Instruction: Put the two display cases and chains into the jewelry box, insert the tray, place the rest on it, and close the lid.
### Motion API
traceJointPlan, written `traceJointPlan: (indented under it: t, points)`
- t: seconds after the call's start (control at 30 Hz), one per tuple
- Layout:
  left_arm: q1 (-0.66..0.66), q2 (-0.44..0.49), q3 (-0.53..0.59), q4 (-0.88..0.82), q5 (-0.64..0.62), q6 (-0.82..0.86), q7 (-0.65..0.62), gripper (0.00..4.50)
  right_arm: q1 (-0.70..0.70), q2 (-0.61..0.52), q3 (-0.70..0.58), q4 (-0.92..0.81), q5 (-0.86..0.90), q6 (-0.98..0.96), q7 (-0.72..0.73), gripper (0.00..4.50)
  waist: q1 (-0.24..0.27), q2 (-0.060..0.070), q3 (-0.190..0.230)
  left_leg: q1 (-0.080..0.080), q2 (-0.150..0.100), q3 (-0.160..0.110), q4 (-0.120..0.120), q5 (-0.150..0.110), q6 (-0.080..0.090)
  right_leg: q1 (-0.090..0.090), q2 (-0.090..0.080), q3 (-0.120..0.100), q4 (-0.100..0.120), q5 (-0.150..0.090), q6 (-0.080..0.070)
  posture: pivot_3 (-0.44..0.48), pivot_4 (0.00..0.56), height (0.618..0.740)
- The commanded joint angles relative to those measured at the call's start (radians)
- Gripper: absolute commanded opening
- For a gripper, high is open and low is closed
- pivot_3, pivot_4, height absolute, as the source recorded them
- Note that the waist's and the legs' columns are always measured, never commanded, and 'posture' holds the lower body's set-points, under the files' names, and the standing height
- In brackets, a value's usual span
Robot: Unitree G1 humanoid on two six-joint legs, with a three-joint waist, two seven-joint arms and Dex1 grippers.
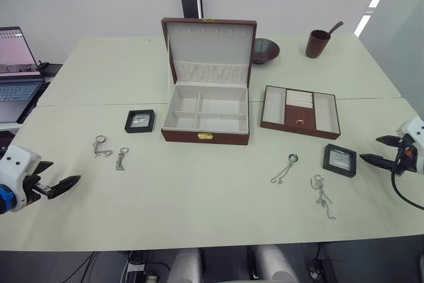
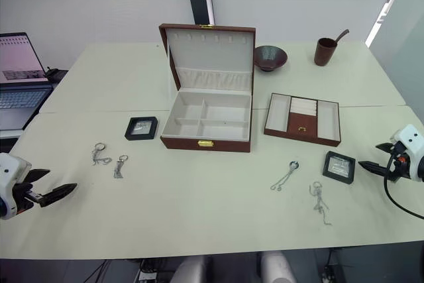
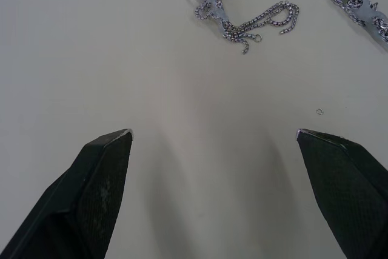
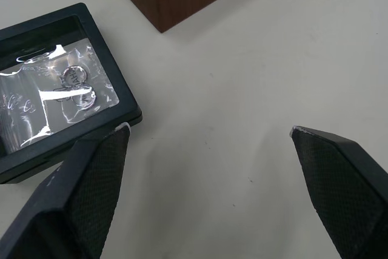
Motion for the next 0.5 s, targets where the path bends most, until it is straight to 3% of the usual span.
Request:
traceJointPlan:
  t: [0.03, 0.5]
  points:
    - [-0.008, 0.006, 0.025, 0.014, 0.005, -0.025, 0.005, 4.47, -0.022, -0.017, -0.014, 0.001, -0.003, -0.018, -0.009, 4.5, 0.0, 0.0, 0.0, 0.0, 0.0, 0.0, 0.0, 0.0, 0.0, 0.0, 0.0, 0.0, 0.0, 0.0, 0.0, 0.0, 0.15, 0.74]
    - [-0.047, 0.012, 0.021, 0.086, 0.024, -0.083, 0.008, 4.47, -0.047, -0.029, -0.016, 0.047, -0.012, -0.038, -0.014, 4.5, -0.001, 0.0, 0.0, 0.0, 0.0, 0.0, 0.0, 0.0, 0.0, 0.0, 0.0, 0.0, 0.0, 0.0, 0.0, 0.0, 0.15, 0.74]
